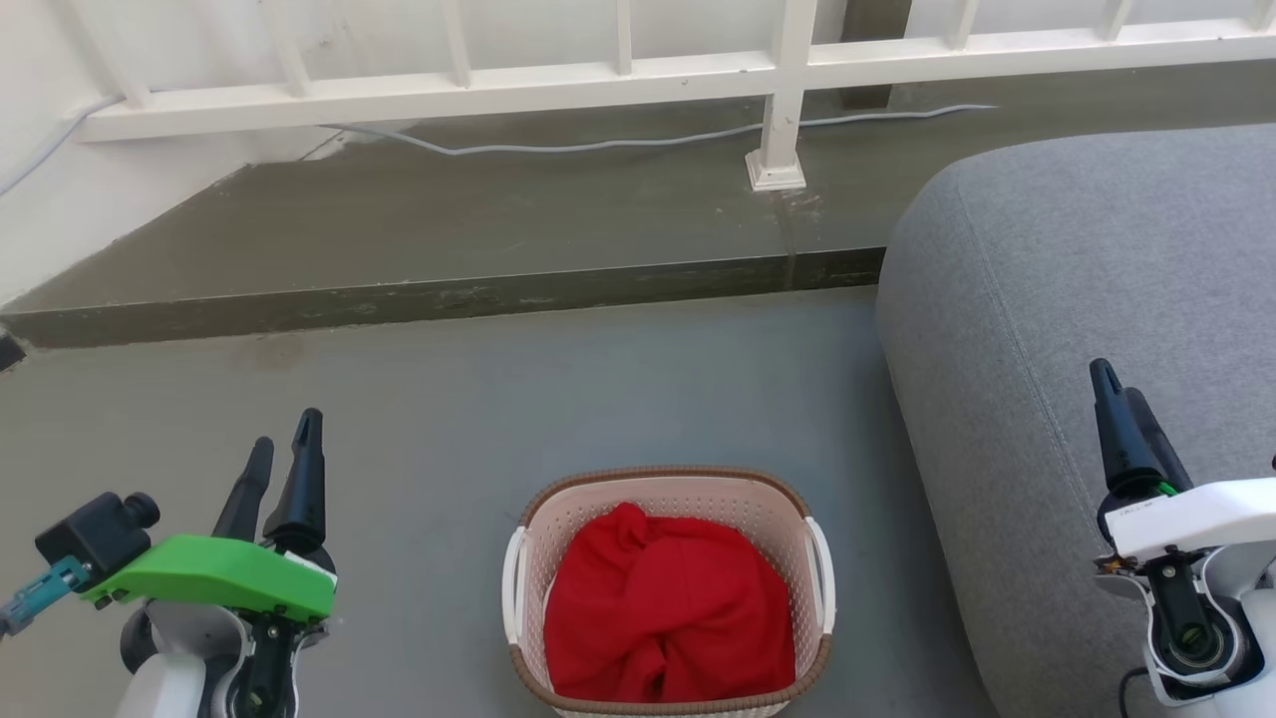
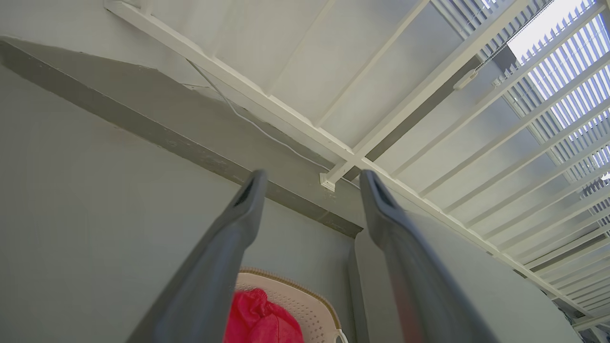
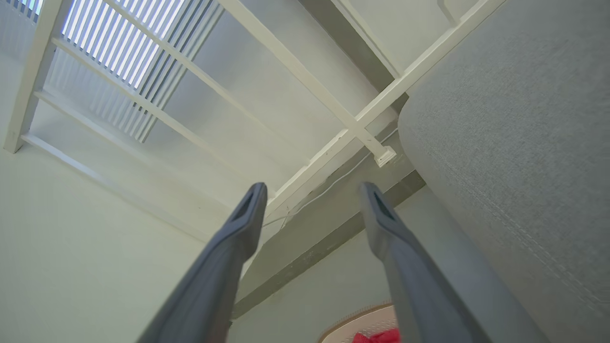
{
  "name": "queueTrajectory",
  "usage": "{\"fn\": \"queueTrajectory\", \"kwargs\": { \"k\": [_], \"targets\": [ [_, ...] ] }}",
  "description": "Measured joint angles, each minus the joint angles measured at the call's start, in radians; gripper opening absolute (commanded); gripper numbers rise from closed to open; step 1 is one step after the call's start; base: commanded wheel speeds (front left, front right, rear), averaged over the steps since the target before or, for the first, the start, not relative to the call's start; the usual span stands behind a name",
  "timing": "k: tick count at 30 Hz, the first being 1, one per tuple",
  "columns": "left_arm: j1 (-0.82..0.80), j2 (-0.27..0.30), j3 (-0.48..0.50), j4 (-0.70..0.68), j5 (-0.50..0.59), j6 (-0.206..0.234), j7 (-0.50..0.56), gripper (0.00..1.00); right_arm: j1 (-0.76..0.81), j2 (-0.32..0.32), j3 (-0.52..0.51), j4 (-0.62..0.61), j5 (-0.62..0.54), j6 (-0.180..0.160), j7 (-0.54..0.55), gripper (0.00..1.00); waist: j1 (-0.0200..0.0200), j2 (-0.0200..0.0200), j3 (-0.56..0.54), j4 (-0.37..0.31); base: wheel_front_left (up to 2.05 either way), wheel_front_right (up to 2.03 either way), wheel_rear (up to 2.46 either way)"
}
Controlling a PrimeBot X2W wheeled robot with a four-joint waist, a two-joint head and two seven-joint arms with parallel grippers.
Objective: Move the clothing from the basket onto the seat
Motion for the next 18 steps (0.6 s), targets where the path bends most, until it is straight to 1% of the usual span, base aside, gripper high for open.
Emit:
{"fn": "queueTrajectory", "kwargs": {
  "k": [4, 7, 11, 18],
  "targets": [
    [-0.004, 0.006, -0.02, -0.005, 0.067, 0.018, -0.016, 1.0, -0.001, -0.012, 0.02, -0.007, -0.075, -0.006, -0.014, 1.0, 0.0, 0.0, -0.001, 0.0, 0.0, 0.0, 0.0],
    [-0.004, 0.006, -0.037, -0.007, 0.116, 0.03, -0.024, 1.0, -0.004, -0.014, 0.032, -0.014, -0.122, -0.02, -0.025, 1.0, 0.0, 0.0, -0.002, 0.0, 0.0, 0.0, 0.0],
    [-0.004, 0.006, -0.054, -0.01, 0.171, 0.041, -0.038, 1.0, -0.006, -0.029, 0.058, -0.018, -0.193, -0.022, -0.035, 1.0, 0.0, 0.0, -0.003, 0.001, 0.0, 0.0, 0.0],
    [-0.004, 0.011, -0.077, -0.017, 0.272, 0.074, -0.063, 1.0, -0.006, -0.035, 0.086, -0.011, -0.281, -0.04, -0.061, 1.0, 0.0, 0.0, -0.004, 0.001, 0.0, 0.0, 0.0]
  ]
}}
